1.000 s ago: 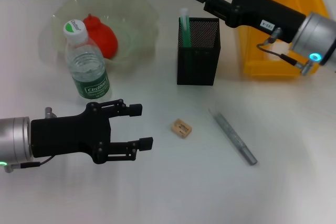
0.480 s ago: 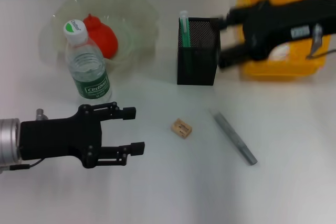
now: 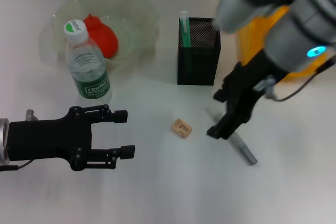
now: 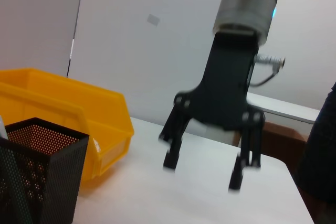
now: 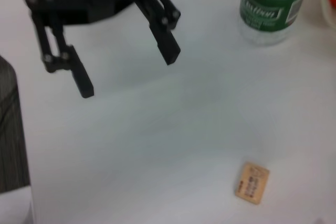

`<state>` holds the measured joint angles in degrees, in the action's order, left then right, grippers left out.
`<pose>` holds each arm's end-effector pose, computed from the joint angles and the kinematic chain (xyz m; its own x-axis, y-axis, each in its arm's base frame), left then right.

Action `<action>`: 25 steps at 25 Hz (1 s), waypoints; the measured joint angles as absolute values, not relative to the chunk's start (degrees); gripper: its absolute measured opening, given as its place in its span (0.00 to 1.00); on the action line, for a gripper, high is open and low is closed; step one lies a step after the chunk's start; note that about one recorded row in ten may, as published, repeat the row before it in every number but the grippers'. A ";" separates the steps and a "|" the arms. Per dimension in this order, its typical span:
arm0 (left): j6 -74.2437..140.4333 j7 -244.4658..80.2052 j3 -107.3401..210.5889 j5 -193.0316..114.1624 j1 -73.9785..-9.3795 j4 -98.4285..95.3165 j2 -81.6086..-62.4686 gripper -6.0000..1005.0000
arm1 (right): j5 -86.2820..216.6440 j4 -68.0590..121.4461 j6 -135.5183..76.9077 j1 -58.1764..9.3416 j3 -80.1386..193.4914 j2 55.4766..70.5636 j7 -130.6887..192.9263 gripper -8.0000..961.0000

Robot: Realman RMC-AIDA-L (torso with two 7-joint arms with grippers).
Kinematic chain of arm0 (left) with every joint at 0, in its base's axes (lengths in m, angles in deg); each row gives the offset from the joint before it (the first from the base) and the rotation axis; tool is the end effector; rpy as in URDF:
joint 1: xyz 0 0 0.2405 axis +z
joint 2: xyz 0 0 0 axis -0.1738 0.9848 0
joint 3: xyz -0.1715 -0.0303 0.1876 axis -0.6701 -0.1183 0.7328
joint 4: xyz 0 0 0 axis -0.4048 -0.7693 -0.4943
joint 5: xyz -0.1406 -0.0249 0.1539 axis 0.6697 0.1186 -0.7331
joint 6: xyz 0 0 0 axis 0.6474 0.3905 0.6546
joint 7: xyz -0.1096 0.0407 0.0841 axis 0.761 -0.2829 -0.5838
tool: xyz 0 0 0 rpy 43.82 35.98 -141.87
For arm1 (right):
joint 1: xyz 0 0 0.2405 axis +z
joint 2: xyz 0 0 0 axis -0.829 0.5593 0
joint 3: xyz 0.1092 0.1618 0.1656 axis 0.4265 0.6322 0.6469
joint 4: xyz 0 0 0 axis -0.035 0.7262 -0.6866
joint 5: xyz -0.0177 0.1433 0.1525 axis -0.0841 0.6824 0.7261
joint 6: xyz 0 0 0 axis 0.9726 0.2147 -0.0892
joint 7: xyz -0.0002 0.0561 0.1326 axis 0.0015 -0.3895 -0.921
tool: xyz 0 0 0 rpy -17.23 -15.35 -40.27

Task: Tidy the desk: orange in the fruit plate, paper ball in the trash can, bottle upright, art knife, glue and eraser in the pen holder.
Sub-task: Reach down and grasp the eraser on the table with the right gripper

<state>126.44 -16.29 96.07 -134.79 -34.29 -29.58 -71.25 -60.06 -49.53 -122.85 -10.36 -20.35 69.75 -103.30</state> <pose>-0.2837 0.2690 0.0009 0.8033 0.2663 0.5328 0.3039 -0.9525 0.0180 0.0952 0.3343 -0.0192 0.8873 -0.2651 0.3773 -0.2420 -0.9642 -0.1083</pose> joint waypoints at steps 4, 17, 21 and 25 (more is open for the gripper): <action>126.11 -16.29 96.06 -134.82 -34.22 -29.58 -71.26 0.80 | -60.31 -42.47 -114.88 -8.13 -27.72 69.79 -105.63 0.86; 124.59 -16.85 95.90 -134.81 -34.15 -29.49 -71.50 0.80 | -57.83 -26.73 -94.53 -1.88 -40.78 70.18 -109.49 0.85; 124.20 -16.85 95.89 -134.74 -34.13 -29.51 -71.54 0.80 | -56.31 -25.37 -92.18 -1.53 -42.74 70.19 -109.43 0.84; 124.13 -16.80 95.90 -134.69 -34.35 -29.57 -71.59 0.80 | -55.45 -23.93 -90.59 -1.05 -45.23 70.20 -109.68 0.75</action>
